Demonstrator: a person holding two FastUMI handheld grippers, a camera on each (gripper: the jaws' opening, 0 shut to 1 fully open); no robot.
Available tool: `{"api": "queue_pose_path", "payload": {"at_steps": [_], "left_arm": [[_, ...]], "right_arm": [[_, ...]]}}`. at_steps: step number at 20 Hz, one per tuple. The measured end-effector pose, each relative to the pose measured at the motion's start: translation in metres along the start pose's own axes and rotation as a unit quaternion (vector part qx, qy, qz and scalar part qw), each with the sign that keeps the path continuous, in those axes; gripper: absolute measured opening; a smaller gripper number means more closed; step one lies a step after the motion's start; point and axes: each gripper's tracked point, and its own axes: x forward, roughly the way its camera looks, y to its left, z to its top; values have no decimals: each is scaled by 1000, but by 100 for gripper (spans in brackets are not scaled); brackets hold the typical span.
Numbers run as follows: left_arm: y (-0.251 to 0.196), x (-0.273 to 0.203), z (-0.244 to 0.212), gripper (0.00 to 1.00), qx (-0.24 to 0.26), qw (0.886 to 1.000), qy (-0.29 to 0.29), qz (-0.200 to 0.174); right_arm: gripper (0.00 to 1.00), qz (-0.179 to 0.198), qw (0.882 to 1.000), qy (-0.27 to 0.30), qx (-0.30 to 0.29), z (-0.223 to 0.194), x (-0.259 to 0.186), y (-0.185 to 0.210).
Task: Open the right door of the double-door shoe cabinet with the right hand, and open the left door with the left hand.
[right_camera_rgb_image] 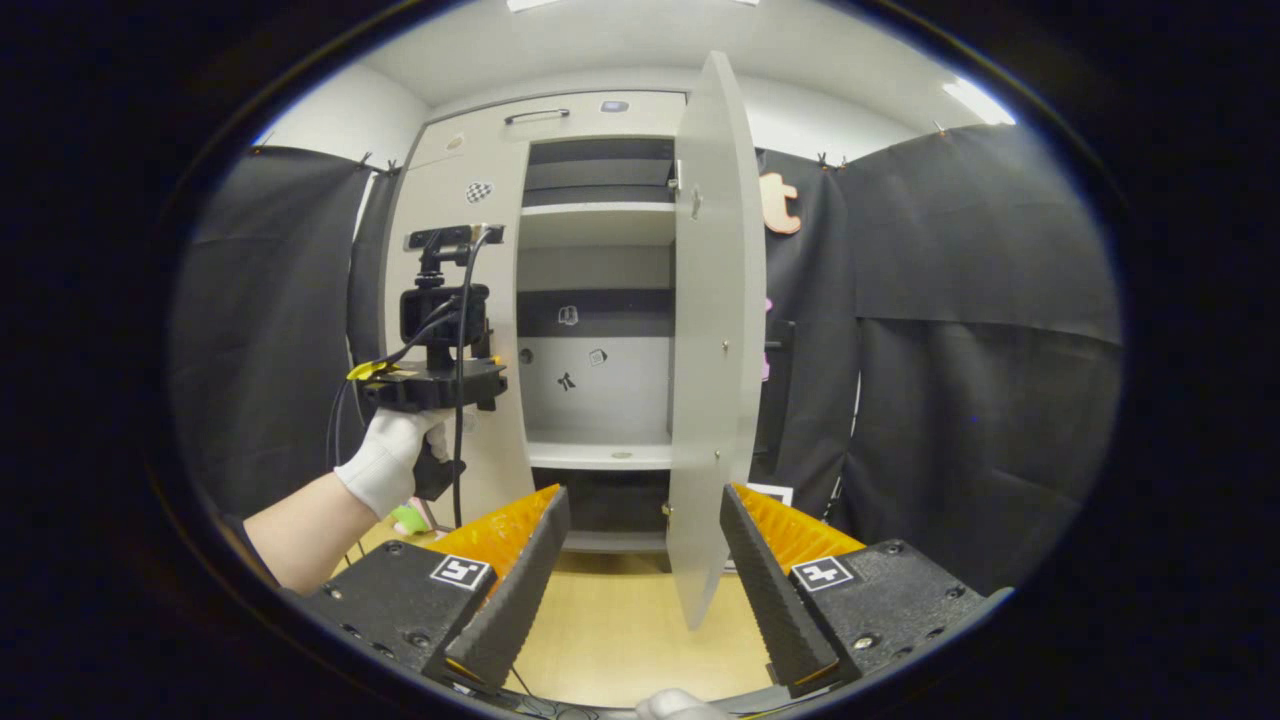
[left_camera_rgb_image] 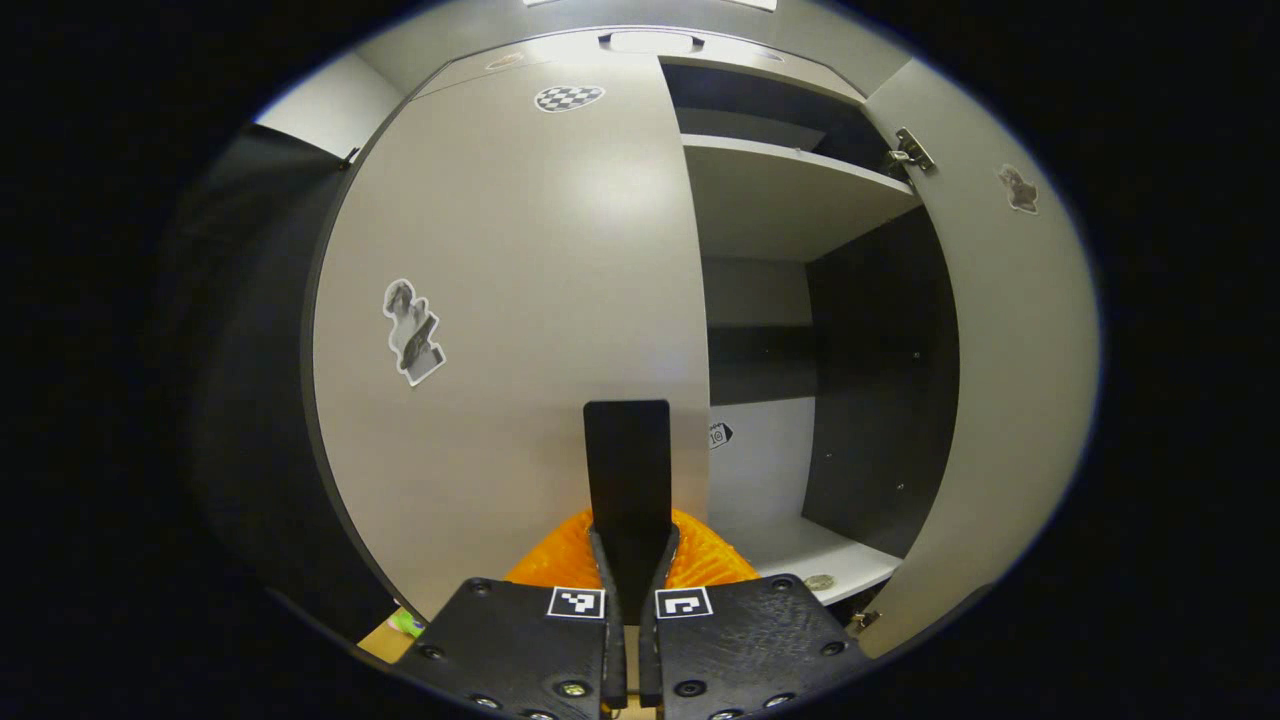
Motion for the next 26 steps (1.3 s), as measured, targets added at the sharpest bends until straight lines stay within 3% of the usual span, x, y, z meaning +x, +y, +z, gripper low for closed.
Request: {"api": "queue_pose_path", "payload": {"at_steps": [12,26], "left_arm": [[3,-41,4,4,-15,1000,11,-12],[40,-108,1,4,-33,999,18,-6]], "right_arm": [[95,27,1000,-6,-3,-3,-25,6],[94,72,997,-9,-8,-8,-44,32]]}}
